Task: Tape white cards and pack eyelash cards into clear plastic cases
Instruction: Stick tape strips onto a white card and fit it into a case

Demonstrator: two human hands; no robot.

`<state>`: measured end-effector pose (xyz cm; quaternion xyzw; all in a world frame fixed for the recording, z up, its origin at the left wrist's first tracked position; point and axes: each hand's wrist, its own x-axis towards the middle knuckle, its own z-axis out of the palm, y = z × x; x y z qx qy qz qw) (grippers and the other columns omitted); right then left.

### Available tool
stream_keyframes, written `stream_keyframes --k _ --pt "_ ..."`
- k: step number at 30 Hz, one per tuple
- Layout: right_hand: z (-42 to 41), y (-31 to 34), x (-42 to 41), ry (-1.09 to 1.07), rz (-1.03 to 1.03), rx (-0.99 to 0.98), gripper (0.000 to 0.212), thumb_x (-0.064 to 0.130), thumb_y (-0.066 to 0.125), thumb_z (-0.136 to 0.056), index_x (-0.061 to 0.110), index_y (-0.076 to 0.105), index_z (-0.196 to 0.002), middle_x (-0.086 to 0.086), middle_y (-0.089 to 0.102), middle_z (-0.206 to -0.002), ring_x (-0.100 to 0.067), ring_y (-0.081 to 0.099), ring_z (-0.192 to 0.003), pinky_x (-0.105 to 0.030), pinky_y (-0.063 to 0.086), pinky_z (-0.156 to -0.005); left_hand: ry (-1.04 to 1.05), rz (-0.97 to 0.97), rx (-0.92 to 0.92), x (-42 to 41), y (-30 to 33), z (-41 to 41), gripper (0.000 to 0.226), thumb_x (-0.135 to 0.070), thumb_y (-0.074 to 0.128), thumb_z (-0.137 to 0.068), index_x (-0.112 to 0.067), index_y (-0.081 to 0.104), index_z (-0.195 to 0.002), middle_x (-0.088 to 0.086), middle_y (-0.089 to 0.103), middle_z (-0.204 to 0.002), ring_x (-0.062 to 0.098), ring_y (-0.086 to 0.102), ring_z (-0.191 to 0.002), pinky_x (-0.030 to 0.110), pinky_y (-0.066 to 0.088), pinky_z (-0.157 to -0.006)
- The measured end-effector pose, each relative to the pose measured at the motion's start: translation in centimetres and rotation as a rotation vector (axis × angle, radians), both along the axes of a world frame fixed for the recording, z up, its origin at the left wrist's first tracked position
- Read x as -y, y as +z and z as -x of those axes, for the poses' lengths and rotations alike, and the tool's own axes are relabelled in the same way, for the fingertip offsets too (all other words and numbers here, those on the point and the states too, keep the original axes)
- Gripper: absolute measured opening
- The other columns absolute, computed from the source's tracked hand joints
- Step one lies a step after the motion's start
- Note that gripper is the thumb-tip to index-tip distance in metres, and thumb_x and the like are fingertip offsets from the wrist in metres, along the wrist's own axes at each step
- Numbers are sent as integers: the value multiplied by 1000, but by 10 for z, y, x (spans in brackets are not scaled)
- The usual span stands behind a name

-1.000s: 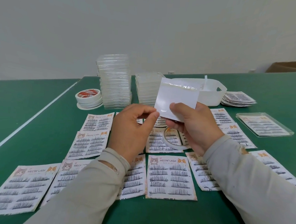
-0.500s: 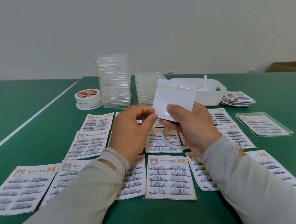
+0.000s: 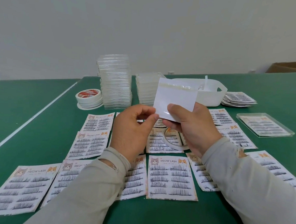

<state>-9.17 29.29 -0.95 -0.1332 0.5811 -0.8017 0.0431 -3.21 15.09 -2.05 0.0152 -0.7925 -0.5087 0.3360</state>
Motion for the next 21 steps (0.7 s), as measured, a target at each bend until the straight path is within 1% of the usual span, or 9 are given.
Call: stream_keyframes --k 3,6,10,15,17,18,21 --pt "-1 -1 1 12 -20 -23 14 8 68 -93 17 71 -103 2 79 -96 -18 76 -90 -24 60 -67 8 15 16 -1 0 1 21 -18 79 -87 -35 69 -81 -12 71 -85 2 67 -81 13 51 -76" --pt "0 0 1 20 17 6 15 8 68 -93 13 71 -107 -1 79 -99 -20 76 -92 -25 59 -68 18 19 -12 -2 0 0 20 -17 79 -86 -32 68 -80 -12 70 -83 0 65 -79 9 48 -72" --pt "0 0 0 38 56 38 17 9 68 -93 12 70 -110 -2 78 -103 -21 76 -95 -25 59 -68 9 -49 -57 -4 2 -1 23 -15 80 -86 -31 63 -83 -16 69 -80 -2 64 -78 9 49 -69" --pt "0 1 -1 20 37 39 16 10 68 -93 15 70 -109 0 78 -101 -18 76 -92 -24 59 -66 11 -57 -77 -3 1 0 23 -10 76 -88 -29 63 -84 -13 70 -82 -2 64 -77 7 48 -67" --pt "0 1 -1 18 31 37 16 11 69 -93 15 70 -109 0 78 -102 -18 76 -91 -23 59 -65 14 -61 -76 -2 0 1 24 -10 76 -88 -30 63 -84 -10 70 -83 1 65 -78 11 51 -68" --pt "0 0 -1 18 29 37 17 11 69 -93 14 70 -110 -1 78 -103 -19 76 -91 -23 59 -65 12 -67 -76 0 0 2 23 -10 75 -88 -30 63 -84 -8 71 -84 4 66 -79 15 54 -70" --pt "0 1 0 16 29 38 18 11 69 -93 13 70 -111 -2 78 -104 -19 76 -91 -24 59 -65 6 -100 -63 2 -2 4 21 -8 72 -89 -28 64 -86 -2 72 -83 19 70 -81 30 60 -74"
